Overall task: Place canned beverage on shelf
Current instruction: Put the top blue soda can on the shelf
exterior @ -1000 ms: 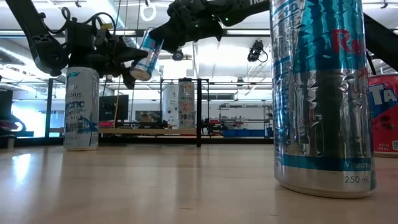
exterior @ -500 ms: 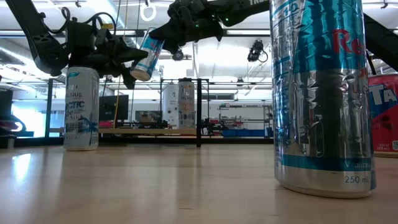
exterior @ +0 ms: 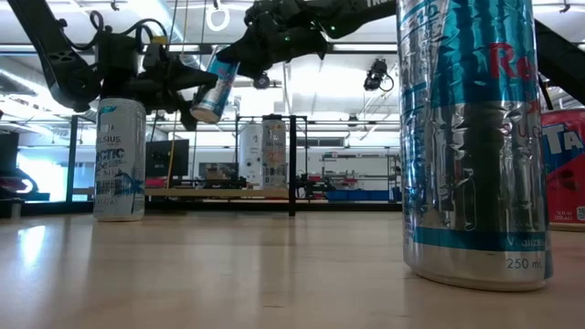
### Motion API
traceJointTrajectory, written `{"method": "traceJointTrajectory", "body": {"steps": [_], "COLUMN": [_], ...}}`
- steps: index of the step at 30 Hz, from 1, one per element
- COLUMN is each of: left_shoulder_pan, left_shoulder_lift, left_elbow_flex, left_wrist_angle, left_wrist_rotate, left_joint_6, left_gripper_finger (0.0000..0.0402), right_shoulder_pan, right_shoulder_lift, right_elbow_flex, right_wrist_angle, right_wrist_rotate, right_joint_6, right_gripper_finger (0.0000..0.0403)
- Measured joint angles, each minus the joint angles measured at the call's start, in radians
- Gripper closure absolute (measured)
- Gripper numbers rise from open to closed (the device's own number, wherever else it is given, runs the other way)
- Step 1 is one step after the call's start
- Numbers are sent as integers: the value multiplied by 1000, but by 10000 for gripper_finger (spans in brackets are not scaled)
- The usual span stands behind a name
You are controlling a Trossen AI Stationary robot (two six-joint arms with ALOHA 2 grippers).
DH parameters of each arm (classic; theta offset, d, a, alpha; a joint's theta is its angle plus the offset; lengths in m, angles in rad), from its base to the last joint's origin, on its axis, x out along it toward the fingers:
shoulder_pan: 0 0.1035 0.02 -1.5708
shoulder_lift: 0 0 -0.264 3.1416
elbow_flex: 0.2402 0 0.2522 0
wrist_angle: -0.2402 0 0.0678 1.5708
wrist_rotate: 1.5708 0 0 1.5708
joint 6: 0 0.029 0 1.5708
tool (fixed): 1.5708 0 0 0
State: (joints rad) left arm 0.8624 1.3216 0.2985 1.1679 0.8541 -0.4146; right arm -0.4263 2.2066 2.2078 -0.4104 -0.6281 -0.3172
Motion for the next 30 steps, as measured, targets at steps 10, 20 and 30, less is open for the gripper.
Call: {"method": "traceJointTrajectory", "body": {"steps": [10, 20, 30], "left_shoulder_pan": [149, 180, 180], "left_shoulder_lift": [-1, -1, -2], "left_elbow_flex": [0, 0, 0], "left_wrist_angle": [-5, 53, 108], "left_wrist_rotate": [12, 12, 12], "left_joint_6": [-1, 5, -38], "left_gripper_finger": [86, 86, 86], "right_shoulder_pan": [-31, -5, 30], "right_shoulder_lift": [0, 0, 0], "right_elbow_flex": [0, -25, -68], "right_wrist_angle": [-9, -5, -1], "right_wrist_rotate": [109, 281, 508], "right_joint_6": [10, 18, 68], "right_gripper_finger": [149, 150, 149]}}
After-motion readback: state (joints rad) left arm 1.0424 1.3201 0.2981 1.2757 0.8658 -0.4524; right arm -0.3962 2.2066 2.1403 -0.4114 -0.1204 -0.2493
